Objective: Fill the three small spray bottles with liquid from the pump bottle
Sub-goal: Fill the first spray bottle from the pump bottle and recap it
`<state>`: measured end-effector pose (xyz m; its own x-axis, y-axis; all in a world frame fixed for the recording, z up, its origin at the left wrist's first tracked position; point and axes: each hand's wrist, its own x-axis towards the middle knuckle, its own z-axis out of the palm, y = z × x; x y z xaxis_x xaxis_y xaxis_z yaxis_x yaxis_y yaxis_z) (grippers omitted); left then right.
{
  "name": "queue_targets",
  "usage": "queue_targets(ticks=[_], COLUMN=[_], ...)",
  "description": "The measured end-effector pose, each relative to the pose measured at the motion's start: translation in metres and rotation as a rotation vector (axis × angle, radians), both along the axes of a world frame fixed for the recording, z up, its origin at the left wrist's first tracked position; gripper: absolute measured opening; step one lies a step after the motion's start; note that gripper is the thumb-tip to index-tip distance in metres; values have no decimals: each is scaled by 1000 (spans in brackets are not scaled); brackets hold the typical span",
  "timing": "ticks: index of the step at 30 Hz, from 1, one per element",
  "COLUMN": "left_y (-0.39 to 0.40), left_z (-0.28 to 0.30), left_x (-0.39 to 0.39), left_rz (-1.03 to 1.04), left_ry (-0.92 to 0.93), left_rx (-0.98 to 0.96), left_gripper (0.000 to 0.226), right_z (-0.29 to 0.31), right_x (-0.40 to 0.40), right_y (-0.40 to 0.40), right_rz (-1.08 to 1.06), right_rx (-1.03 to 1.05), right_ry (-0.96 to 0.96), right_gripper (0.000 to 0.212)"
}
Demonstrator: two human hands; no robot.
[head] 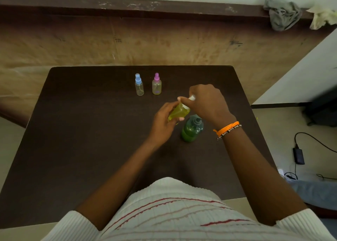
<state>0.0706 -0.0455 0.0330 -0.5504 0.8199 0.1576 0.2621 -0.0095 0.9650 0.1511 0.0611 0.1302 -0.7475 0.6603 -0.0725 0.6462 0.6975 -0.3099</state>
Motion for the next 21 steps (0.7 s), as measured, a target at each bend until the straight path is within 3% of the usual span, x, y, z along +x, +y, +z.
queue_targets(ticks=[6, 21], left_y=[3, 2], left_z=[5, 10], left_x=[3, 0], left_rz=[-49, -66], left_ry=[-153, -273], left_rx=[-9, -15], left_gripper=[40, 45], right_z=[21, 25], right_x=[4, -2], right_y=[8, 1], right_rz=[235, 384], right_rx=[-161, 64], right_ry=[10, -49], right_gripper=[28, 30])
